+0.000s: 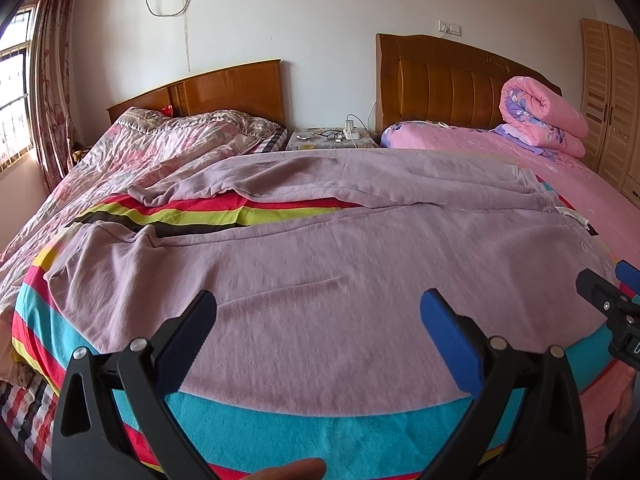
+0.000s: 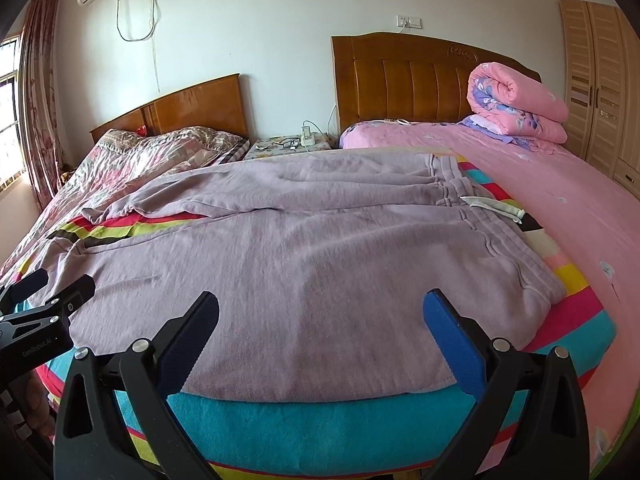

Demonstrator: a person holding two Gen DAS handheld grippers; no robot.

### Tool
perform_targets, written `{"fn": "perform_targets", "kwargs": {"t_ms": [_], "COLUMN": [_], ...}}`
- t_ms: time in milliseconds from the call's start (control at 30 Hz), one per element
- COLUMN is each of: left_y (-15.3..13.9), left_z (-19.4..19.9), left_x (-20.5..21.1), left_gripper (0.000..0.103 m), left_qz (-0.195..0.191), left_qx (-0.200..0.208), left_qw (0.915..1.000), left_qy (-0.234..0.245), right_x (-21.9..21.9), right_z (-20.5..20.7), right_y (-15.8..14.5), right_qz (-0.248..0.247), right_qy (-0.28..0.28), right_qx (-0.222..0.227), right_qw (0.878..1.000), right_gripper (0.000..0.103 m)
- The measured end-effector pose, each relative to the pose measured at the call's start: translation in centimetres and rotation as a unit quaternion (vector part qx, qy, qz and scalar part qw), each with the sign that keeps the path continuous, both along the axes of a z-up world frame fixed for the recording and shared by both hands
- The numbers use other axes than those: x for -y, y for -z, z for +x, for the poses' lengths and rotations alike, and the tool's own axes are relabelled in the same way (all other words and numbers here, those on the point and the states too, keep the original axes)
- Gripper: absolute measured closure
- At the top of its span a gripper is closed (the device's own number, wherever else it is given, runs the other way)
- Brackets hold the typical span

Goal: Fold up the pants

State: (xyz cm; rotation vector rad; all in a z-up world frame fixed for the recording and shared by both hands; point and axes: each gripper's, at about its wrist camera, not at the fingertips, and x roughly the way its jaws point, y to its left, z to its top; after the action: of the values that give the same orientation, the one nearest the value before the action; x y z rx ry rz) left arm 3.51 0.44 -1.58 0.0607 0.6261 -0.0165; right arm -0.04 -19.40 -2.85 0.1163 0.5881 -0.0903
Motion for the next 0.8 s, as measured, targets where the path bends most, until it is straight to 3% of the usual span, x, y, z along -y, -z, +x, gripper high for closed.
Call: {"fn": "perform_targets", "kwargs": {"t_ms": [200,367,433,500,633,800], "left_y": [-0.5,-2.6,-3.1,-2.9,-1.2,1.0], "left_z": [5.1,11.5,14.9,19.0,27.0,33.7], "left_x": [-1.0,-1.2,-1.5,-2.1,-3.3,-2.6], "left_gripper": [0.001,0.001,0.001,0.001,0.001,0.001], "left_qz": [-0.036,0.019,0.018,-0.021,-0.146,-0.209], "left_qx": [-0.033,-0.024,-0.042,-0.088,-0.164,-0.196], "left_qw": [0.9987,0.9995,0.9989,0.9954,0.9745,0.9569], "left_qy": [0.017,0.008,0.01,0.033,0.046,0.044], "right_x": [2.7,6.3,7.7,8.8,9.5,8.4], "right_z": [6.0,14.6,19.1,24.5,36.3,46.0], "right_y": [-1.5,-4.2,-4.9,-4.7,-1.8,1.9], "right_qz": [-0.002,-0.014,-0.026,-0.028,-0.016,-0.026], "right_qy": [-0.046,-0.088,-0.11,-0.146,-0.207,-0.269], "right_qx": [-0.039,-0.054,-0.052,-0.058,-0.116,-0.165], "right_qw": [0.998,0.995,0.992,0.987,0.971,0.949], "right_gripper": [0.004,0.004,0.004,0.004,0.004,0.006]}}
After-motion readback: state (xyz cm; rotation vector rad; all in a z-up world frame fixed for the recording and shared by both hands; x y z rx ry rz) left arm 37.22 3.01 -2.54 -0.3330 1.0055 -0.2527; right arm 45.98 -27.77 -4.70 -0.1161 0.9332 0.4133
